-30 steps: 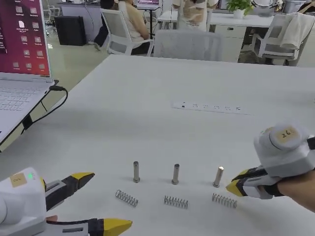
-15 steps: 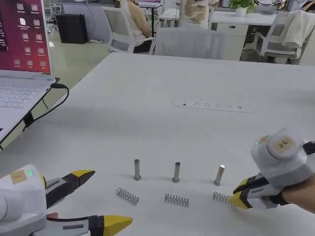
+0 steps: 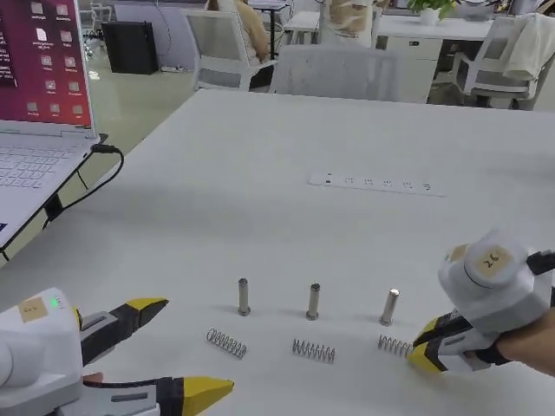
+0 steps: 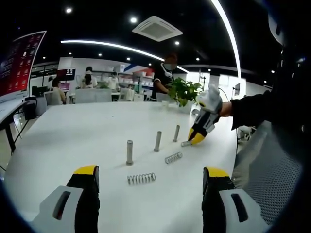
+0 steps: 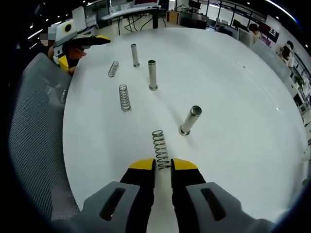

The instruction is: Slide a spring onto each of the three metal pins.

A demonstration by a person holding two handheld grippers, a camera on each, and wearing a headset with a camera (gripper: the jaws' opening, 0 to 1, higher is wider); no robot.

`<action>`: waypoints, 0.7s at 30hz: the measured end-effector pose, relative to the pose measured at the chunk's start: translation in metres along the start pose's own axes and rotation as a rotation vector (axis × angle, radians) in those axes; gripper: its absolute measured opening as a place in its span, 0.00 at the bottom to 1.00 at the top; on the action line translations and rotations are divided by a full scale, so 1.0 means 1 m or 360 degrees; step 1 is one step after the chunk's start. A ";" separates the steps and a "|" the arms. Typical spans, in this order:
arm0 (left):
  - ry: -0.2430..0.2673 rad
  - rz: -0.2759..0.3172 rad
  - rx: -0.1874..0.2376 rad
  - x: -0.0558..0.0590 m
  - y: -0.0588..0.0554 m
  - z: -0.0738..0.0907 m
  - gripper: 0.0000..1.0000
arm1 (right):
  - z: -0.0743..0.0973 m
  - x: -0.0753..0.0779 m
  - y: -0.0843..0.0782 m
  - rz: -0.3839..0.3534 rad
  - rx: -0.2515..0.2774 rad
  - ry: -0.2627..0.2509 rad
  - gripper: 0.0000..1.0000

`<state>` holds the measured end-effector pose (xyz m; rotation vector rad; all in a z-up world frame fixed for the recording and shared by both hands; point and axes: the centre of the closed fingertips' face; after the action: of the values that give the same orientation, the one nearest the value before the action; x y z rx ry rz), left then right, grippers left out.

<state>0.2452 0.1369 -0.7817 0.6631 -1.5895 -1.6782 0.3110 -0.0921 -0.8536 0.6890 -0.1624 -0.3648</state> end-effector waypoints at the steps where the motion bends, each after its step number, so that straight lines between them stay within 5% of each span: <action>1: 0.0001 -0.0001 0.0000 0.000 0.000 0.000 0.85 | -0.001 0.000 0.000 0.0006 -0.0003 0.0004 0.10; 21: -0.0036 0.0000 -0.0015 0.004 -0.003 0.000 0.83 | -0.001 -0.002 -0.002 0.0097 -0.0034 0.0017 0.08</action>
<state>0.2426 0.1337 -0.7840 0.6417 -1.5965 -1.6980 0.3087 -0.0921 -0.8560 0.6632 -0.1690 -0.3038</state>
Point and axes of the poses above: the centre of the closed fingertips' face, and the gripper's own axes: z roughly backward along the fingers, x roughly to its right, y roughly out of its top, and after that the axes turned 9 degrees about x, right-handed
